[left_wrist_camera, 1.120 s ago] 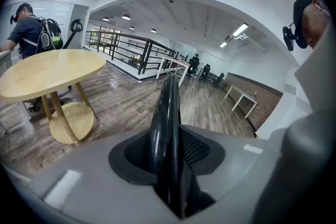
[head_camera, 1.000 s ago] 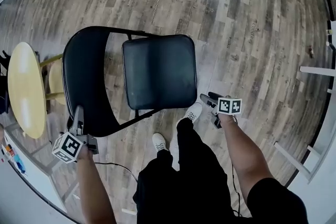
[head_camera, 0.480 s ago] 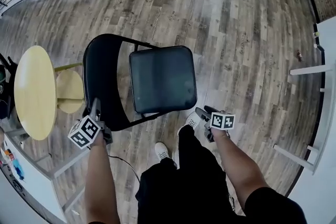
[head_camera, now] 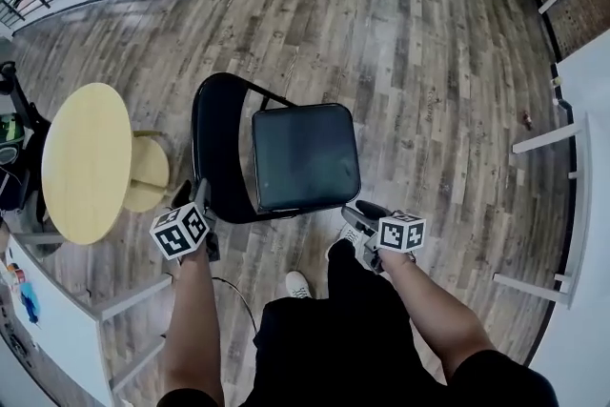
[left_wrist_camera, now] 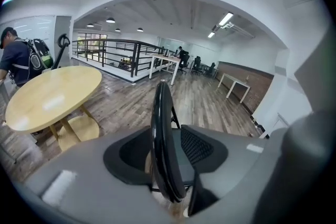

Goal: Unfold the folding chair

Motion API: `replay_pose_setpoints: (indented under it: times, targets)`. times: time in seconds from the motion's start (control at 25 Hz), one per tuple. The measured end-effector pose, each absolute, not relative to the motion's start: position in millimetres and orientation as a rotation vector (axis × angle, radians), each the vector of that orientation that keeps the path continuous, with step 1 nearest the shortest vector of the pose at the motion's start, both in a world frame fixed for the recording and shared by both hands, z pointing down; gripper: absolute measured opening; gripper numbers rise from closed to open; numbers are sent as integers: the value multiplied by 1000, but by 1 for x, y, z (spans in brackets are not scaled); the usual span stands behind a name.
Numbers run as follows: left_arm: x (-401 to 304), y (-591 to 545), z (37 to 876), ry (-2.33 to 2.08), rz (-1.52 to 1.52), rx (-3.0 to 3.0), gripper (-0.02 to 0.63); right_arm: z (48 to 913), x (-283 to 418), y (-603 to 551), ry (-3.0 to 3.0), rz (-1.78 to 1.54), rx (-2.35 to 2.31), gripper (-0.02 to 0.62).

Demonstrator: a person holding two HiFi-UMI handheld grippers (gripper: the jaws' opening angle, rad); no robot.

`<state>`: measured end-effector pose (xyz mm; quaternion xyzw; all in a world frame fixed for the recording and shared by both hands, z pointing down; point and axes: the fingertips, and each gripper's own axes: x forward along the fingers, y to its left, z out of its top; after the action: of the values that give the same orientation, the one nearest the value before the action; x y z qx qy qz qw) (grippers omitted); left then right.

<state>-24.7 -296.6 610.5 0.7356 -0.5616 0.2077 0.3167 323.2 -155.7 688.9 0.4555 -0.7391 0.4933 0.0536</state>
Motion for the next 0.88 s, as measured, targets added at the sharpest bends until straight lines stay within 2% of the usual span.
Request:
replay_pose_setpoints:
  times: [0.04, 0.08, 0.16, 0.2, 0.32, 0.56, 0.76, 0.88]
  targets:
    - [-20, -286, 599, -1459, 546, 1969, 177, 672, 315, -152, -2278, 1474, 1378, 240]
    - [-15, -275, 589, -1436, 551, 2000, 155, 656, 308, -149, -2303, 1441, 1382, 188]
    - [-4, -250, 572, -1378, 573, 2051, 103, 626, 295, -144, -2338, 1370, 1401, 31]
    - [1, -237, 567, -1344, 581, 2067, 87, 613, 287, -140, -2354, 1341, 1404, 16]
    - [22, -187, 561, -1200, 568, 2058, 8, 573, 259, -122, -2426, 1277, 1369, 9]
    - [44, -99, 535, -971, 515, 2118, 8, 484, 206, -72, -2704, 1338, 1309, 8]
    - [50, -62, 504, -885, 481, 2185, 8, 449, 198, -41, -2733, 1543, 1287, 6]
    - [48, -50, 487, -870, 474, 2209, 8, 434, 200, -27, -2742, 1553, 1315, 6]
